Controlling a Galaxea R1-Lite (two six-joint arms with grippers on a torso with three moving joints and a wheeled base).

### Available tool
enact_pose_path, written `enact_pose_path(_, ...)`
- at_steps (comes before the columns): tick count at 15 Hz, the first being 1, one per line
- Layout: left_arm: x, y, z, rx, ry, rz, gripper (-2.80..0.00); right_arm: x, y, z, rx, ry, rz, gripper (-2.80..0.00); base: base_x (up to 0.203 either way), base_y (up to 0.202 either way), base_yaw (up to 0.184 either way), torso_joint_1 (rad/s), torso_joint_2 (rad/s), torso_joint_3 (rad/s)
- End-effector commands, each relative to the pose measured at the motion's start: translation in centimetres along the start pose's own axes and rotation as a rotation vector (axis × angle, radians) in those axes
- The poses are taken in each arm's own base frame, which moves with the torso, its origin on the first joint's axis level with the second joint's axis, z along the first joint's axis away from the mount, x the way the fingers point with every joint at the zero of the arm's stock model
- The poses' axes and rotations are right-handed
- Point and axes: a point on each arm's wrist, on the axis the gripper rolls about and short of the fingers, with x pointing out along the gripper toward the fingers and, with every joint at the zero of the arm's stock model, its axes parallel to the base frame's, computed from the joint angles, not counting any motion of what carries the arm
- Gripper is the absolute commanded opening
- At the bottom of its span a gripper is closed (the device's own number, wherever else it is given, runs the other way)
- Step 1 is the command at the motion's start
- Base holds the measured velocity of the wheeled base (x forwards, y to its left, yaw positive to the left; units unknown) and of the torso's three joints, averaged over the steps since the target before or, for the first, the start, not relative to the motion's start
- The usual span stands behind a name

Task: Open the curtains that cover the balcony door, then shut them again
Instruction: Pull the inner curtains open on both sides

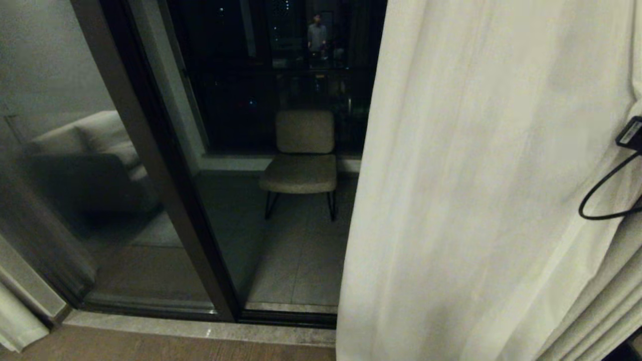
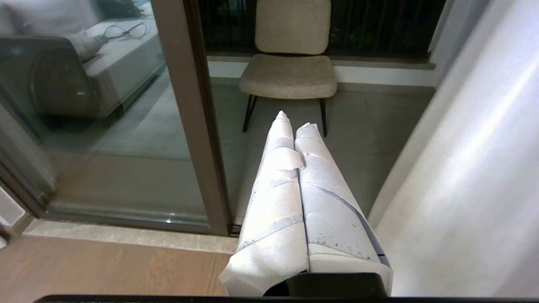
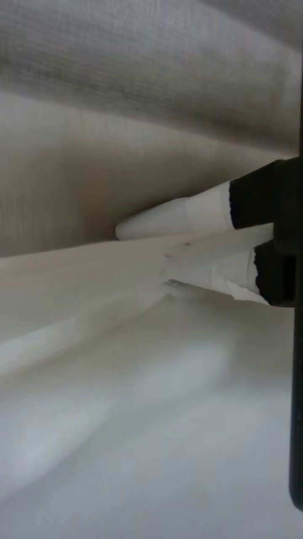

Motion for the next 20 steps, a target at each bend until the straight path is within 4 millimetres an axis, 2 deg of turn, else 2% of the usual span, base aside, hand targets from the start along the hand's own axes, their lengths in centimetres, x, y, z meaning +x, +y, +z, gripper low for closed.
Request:
enact_pose_path(1,0.0,0.0,0.0,-0.001,0.0,0.001,-2.8,-0.1,0.1,0.2,0.003,-0.012,0.003,-2.8,0.0,0.0,0.0,0.0,0.0,0.0)
enact_pose_path(8,0.0,0.0,0.0,-0.001,-0.001,0.001,-2.8,-0.1,-0.1,0.7,0.005,-0.024,-0.001,-2.8,0.0,0.0,0.0,-0.004,0.0,0.0)
enact_pose_path(12,0.0,0.0,0.0,-0.001,-0.001,0.001,-2.8,0.5,-1.2,0.8,-0.003,-0.026,-0.033,-2.8,0.0,0.0,0.0,0.0,0.0,0.0)
enact_pose_path(16,0.0,0.0,0.0,-0.001,-0.001,0.001,-2.8,2.2,-2.4,1.7,0.006,-0.042,-0.073,-2.8,0.0,0.0,0.0,0.0,0.0,0.0)
enact_pose_path(20,0.0,0.0,0.0,-0.001,0.0,0.001,-2.8,4.4,-5.3,1.8,-0.007,-0.045,-0.157,-2.8,0.0,0.0,0.0,0.0,0.0,0.0)
